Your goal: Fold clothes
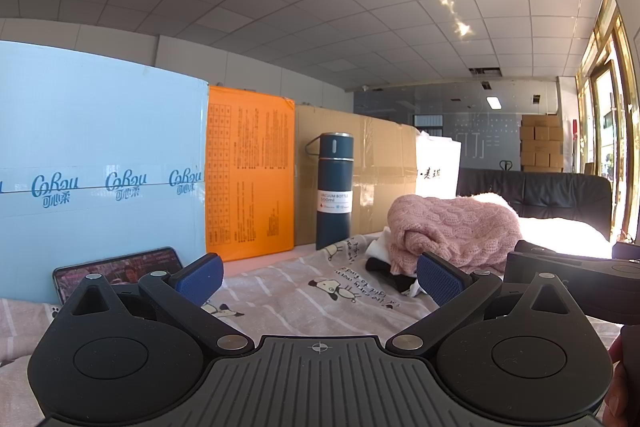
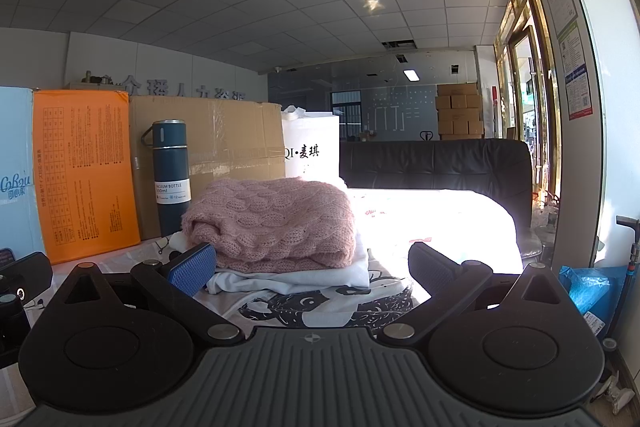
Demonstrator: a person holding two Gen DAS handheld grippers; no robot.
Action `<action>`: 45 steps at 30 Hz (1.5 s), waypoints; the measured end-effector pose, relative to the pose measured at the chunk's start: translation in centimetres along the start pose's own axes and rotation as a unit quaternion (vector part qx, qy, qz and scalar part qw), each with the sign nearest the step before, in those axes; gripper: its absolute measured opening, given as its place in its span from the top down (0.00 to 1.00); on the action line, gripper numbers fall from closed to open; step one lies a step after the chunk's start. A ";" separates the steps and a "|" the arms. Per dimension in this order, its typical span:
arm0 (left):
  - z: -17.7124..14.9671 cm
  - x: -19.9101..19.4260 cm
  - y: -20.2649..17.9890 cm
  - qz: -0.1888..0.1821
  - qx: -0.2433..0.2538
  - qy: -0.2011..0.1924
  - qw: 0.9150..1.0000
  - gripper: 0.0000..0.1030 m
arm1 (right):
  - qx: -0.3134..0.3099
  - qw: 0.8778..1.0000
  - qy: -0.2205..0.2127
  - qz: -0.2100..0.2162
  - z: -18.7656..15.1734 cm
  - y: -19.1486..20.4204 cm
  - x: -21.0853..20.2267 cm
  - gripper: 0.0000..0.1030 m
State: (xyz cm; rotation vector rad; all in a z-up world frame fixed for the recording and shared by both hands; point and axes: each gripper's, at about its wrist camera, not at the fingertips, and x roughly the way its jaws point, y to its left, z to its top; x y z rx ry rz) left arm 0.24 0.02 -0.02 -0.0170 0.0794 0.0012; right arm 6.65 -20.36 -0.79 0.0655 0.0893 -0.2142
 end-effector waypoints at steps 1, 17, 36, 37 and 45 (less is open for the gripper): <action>0.0 0.0 0.0 0.000 0.000 0.000 1.000 0.00 | 0.000 1.000 0.000 0.000 0.0 0.0 0.0 0.00; 0.0 0.0 0.0 -0.001 0.000 0.000 1.000 0.00 | 0.000 1.000 0.000 0.000 0.0 0.0 0.0 0.00; 0.0 0.0 0.0 -0.001 0.000 -0.001 1.000 0.00 | -0.005 1.000 -0.003 0.001 -0.1 0.1 0.0 0.00; 0.0 0.0 0.0 0.000 -0.001 -0.002 1.000 0.00 | -0.006 1.000 -0.004 0.001 -0.1 0.1 0.0 0.00; 0.0 -0.1 0.1 0.001 -0.002 -0.004 1.000 0.00 | -0.004 1.000 -0.003 0.004 -0.1 0.0 0.0 0.00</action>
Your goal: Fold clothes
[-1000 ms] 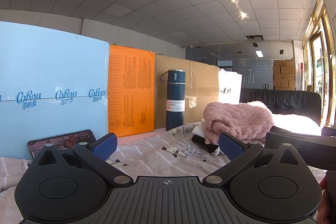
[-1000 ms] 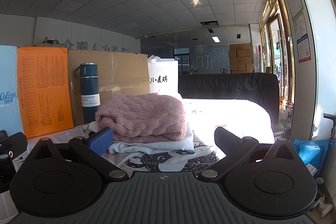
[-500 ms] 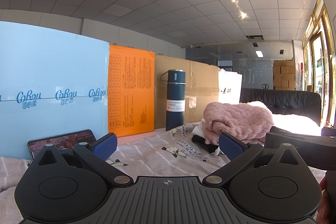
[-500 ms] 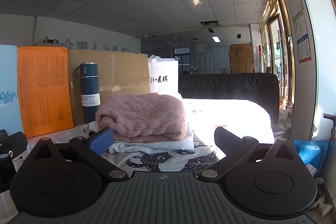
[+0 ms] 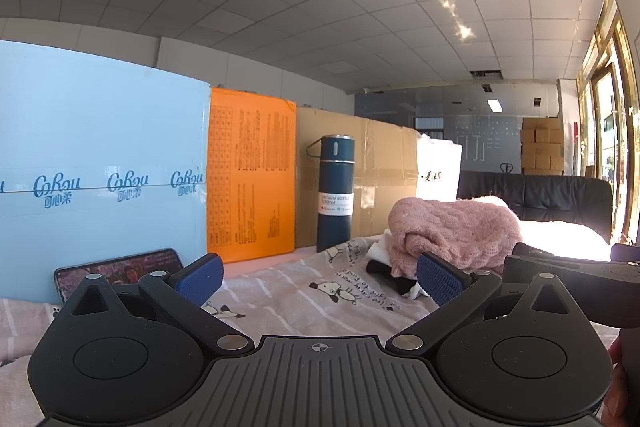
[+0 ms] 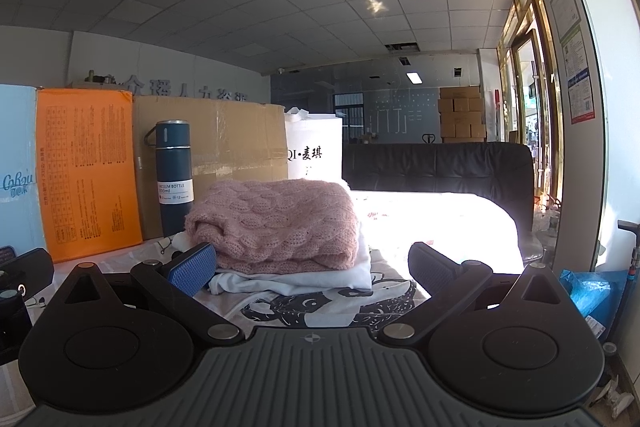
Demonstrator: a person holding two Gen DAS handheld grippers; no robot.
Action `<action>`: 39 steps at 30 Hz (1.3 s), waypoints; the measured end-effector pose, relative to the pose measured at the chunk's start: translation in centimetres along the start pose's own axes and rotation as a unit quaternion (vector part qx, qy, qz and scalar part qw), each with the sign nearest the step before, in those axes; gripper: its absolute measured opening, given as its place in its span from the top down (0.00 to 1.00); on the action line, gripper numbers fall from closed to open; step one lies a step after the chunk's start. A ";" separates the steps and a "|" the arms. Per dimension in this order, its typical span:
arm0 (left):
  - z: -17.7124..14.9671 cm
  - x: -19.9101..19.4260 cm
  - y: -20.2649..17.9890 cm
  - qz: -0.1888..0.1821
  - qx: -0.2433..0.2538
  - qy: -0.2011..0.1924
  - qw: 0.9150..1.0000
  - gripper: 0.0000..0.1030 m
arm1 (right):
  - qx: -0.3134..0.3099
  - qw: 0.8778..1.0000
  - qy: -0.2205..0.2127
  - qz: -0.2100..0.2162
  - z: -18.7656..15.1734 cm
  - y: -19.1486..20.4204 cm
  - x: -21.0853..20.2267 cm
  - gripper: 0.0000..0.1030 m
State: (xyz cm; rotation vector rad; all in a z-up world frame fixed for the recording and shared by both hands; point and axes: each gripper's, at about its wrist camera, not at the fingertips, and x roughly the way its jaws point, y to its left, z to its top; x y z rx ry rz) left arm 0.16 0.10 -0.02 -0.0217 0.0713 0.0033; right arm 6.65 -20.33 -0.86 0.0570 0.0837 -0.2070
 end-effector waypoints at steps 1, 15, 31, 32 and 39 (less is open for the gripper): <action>0.0 0.0 0.0 0.000 0.000 0.000 1.000 0.00 | 0.000 1.000 0.000 0.000 0.0 0.0 0.0 0.00; 0.1 -0.4 0.2 0.004 -0.004 -0.010 1.000 0.00 | -0.001 1.000 0.002 0.003 0.0 0.1 0.0 0.00; 2.9 -6.3 -2.1 0.072 0.074 -0.133 0.986 0.00 | 0.044 0.998 0.008 0.054 0.2 -0.8 -0.1 0.00; 3.2 -7.1 -2.1 0.078 0.075 -0.138 0.984 0.00 | 0.056 0.996 0.002 0.067 0.3 -1.0 -0.3 0.00; 4.7 -13.0 -1.0 0.137 0.086 -0.163 0.973 0.00 | 0.117 0.978 -0.096 0.141 0.1 -2.1 -3.3 0.00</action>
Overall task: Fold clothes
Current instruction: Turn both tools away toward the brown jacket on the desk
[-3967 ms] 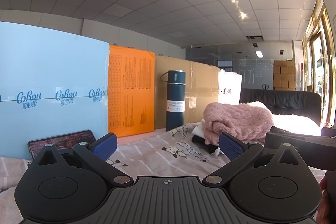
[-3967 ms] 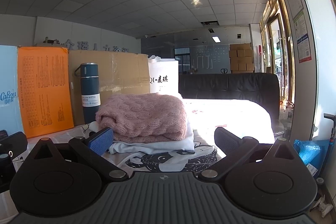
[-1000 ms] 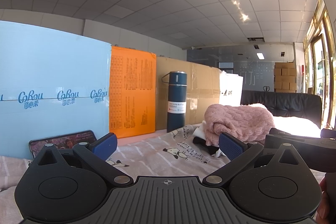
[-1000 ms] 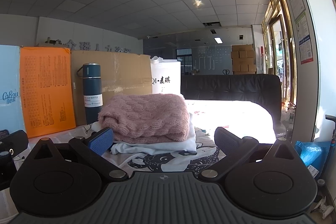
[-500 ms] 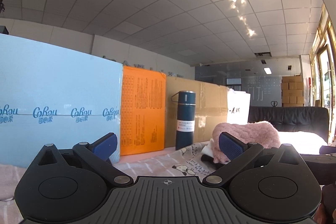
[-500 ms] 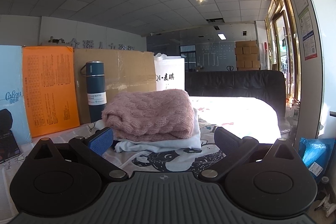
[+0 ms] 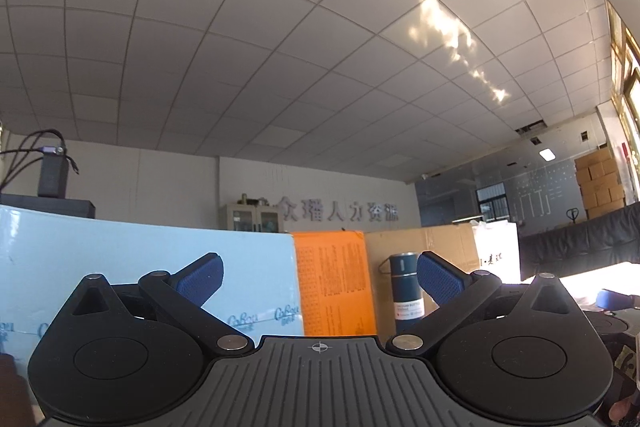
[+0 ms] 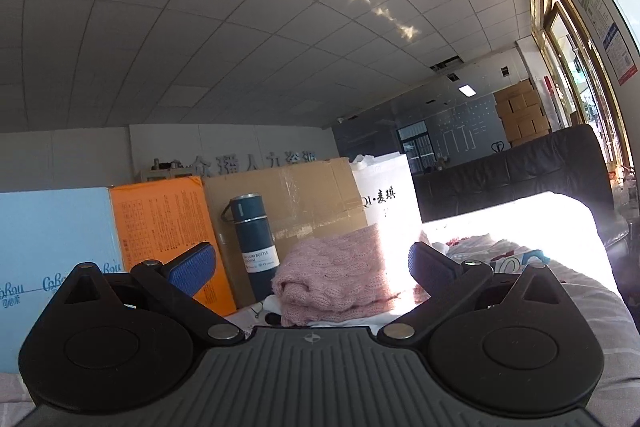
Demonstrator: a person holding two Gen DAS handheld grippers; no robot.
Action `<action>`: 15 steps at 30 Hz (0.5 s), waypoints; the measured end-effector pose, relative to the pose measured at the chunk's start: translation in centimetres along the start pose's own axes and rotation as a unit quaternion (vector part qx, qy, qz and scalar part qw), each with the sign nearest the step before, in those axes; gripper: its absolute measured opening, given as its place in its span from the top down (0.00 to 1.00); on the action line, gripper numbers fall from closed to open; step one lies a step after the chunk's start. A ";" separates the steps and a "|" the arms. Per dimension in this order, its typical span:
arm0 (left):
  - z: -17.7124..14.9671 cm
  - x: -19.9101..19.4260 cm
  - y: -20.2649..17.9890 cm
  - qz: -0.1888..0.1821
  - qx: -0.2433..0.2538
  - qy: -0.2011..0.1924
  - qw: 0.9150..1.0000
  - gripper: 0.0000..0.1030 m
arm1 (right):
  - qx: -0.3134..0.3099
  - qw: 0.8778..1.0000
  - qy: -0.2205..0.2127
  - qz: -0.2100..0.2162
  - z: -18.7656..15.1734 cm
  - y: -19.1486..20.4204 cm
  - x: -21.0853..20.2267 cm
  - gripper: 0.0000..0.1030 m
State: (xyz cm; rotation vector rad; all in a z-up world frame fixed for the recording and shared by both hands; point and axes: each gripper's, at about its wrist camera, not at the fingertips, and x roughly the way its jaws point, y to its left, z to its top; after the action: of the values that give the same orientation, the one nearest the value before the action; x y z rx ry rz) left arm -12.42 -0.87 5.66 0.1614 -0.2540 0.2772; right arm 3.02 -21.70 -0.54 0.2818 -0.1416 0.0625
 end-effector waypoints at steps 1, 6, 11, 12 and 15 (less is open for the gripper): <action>0.4 -0.7 0.5 0.013 0.006 -0.001 1.000 0.00 | 0.004 1.000 -0.007 0.008 0.0 0.0 -0.3 0.00; 2.5 -4.9 3.3 0.079 0.031 -0.009 0.996 0.00 | 0.017 0.999 -0.022 0.033 0.4 -0.1 -1.5 0.00; 3.3 -9.8 6.0 0.143 0.067 -0.009 0.987 0.00 | 0.020 0.997 -0.038 0.069 1.1 0.5 -3.7 0.00; 3.3 -10.7 6.7 0.161 0.068 -0.006 0.985 0.00 | 0.017 0.995 -0.028 0.092 1.6 1.0 -4.2 0.00; 3.4 -12.6 9.1 0.209 0.061 0.009 0.976 0.00 | 0.018 0.985 0.004 0.170 2.9 3.0 -5.7 0.00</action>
State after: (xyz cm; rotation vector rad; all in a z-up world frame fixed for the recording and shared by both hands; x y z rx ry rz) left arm -27.58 3.97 6.67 0.2266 -0.2519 0.7128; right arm -3.22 -19.87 2.17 0.2910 -0.1787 0.4045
